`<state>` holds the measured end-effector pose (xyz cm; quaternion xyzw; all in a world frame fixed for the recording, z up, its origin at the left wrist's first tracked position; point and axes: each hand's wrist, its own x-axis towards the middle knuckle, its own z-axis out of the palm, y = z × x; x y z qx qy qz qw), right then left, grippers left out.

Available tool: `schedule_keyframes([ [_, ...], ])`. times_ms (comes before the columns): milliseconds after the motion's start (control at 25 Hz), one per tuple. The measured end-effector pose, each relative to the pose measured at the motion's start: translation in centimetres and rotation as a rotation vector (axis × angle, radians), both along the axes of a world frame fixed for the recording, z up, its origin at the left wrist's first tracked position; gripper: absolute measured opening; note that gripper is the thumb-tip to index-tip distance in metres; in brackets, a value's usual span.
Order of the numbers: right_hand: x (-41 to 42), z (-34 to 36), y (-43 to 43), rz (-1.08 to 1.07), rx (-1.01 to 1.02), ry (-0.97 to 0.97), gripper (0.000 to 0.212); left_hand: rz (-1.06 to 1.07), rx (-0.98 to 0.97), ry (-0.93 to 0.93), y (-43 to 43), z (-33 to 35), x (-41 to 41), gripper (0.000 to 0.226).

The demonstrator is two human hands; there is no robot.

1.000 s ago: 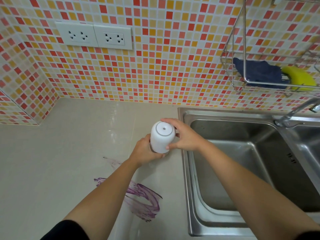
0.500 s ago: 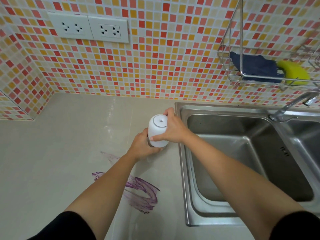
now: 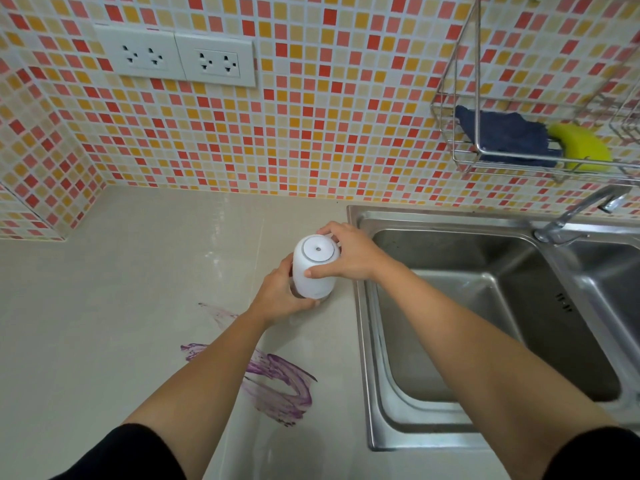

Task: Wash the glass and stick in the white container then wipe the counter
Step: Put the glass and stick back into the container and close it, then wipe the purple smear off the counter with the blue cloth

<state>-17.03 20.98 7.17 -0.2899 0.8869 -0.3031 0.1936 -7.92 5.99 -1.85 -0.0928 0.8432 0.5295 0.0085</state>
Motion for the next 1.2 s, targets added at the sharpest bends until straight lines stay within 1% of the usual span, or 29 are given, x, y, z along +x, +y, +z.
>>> schedule_keyframes([
  [80,0.3,-0.3,-0.2,-0.046,-0.011,0.020,0.065,-0.006,-0.003,-0.006,-0.1,-0.1,0.1,0.093],
  [160,0.4,-0.4,-0.3,-0.055,-0.013,0.016,0.064,-0.006,-0.020,-0.018,-0.1,-0.2,0.1,0.091],
  [320,0.1,-0.4,0.1,-0.049,-0.036,-0.160,0.065,-0.002,-0.094,-0.026,0.0,-0.2,0.3,0.084],
  [400,0.2,-0.8,0.4,-0.073,-0.075,-0.225,0.063,0.004,-0.101,-0.030,0.0,-0.5,0.3,0.084],
  [560,0.6,-2.1,0.3,-0.108,-0.122,-0.232,0.062,0.008,-0.070,-0.078,0.1,-0.9,0.3,0.086],
  [640,0.7,-2.6,0.3,-0.114,-0.146,-0.237,0.064,-0.019,-0.083,-0.096,-0.3,-0.7,0.4,0.089],
  [720,0.7,-2.8,0.4,-0.105,-0.160,-0.246,0.072,-0.039,-0.114,-0.114,-1.1,0.1,0.5,0.091],
  [800,0.7,-2.1,1.0,-0.109,-0.188,-0.226,0.077,-0.009,-0.128,-0.121,-2.0,2.3,0.5,0.088],
  [880,0.5,0.4,1.8,-0.099,-0.243,-0.092,0.064,0.068,-0.114,-0.040,-2.6,5.7,-0.4,0.072],
  [960,-0.2,4.1,3.4,-0.046,-0.241,0.169,0.049,0.136,-0.058,0.132,-2.0,10.5,-1.5,0.052],
  [1040,-1.2,8.2,5.9,0.002,-0.208,0.450,0.048,0.140,-0.026,0.313,0.3,15.7,-2.9,0.038],
  [1080,-1.8,9.9,7.5,0.009,-0.189,0.556,0.049,0.121,-0.016,0.374,1.8,18.0,-3.6,0.034],
  [1120,-2.6,11.4,9.3,0.005,-0.172,0.632,0.051,0.094,-0.001,0.417,3.5,20.1,-4.2,0.032],
  [1200,-4.6,13.4,13.1,-0.036,-0.128,0.718,0.053,0.014,0.032,0.457,7.4,23.6,-5.6,0.030],
])
